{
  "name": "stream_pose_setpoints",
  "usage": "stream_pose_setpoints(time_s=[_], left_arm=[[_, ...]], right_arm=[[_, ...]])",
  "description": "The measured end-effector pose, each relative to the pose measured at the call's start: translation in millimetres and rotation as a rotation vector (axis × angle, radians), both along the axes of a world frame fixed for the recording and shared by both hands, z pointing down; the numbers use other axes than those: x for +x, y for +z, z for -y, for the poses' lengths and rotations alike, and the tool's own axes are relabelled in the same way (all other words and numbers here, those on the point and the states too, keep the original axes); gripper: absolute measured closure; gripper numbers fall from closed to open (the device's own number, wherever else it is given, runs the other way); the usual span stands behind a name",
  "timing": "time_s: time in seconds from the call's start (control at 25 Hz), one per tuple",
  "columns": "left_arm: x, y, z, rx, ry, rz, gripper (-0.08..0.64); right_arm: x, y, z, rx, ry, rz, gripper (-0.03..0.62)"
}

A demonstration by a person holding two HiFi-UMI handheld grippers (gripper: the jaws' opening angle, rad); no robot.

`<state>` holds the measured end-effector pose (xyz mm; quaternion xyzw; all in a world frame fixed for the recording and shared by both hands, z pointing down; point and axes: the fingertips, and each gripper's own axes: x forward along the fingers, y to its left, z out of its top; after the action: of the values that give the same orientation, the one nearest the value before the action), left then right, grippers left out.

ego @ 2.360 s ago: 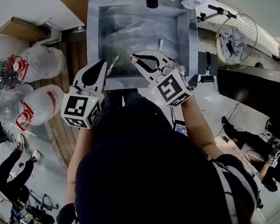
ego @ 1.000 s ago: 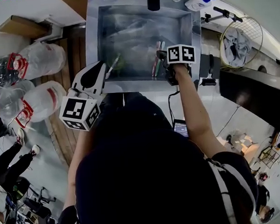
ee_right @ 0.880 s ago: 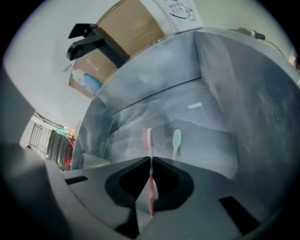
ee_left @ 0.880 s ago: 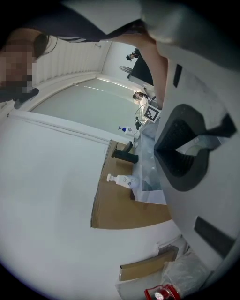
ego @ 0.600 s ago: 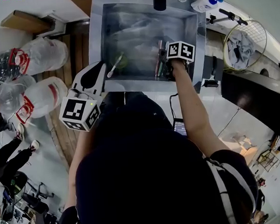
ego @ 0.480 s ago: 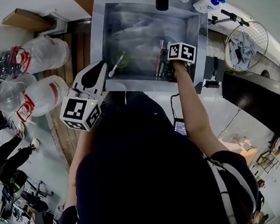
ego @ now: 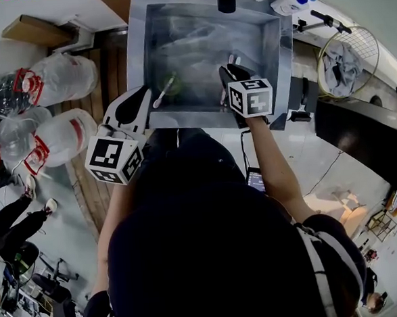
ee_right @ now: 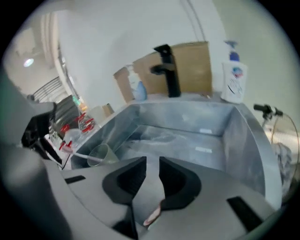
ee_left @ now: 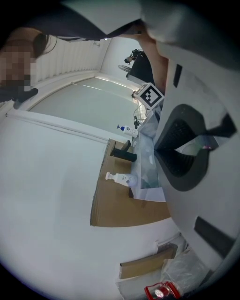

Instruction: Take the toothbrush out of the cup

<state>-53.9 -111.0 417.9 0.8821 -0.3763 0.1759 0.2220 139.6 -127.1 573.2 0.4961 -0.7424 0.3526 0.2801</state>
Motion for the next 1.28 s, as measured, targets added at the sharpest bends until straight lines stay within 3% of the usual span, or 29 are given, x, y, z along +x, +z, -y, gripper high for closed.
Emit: stream_pose_setpoints(time_s=[0.28, 0.4, 0.52, 0.88, 1.28], left_arm=[[-3.9, -0.4, -4.4, 0.003, -0.007, -0.001, 0.538], [-8.4, 0.0, -6.4, 0.003, -0.015, 0.000, 0.538], [-13.3, -0.1, -9.2, 0.005, -0.027, 0.000, 0.538], [-32.3, 2.5, -16.3, -0.009, -0.071, 0.003, 0.538], [-54.6, 1.9, -20.3, -0.017, -0.128, -0.009, 0.538]], right_arm=[[-77.1, -54.1, -9.4, 0.286, -0.533, -0.187, 0.515], [-112.7, -61.2, -27.0, 0.350, -0.775, -0.236, 0.515], [-144.5, -60.4, -44.7, 0.393, -0.951, -0.232, 0.515], [-189.4, -35.6, -61.3, 0.406, -1.285, -0.349, 0.515], [-201.9, -10.9, -64.3, 0.416, -1.451, -0.475, 0.517]])
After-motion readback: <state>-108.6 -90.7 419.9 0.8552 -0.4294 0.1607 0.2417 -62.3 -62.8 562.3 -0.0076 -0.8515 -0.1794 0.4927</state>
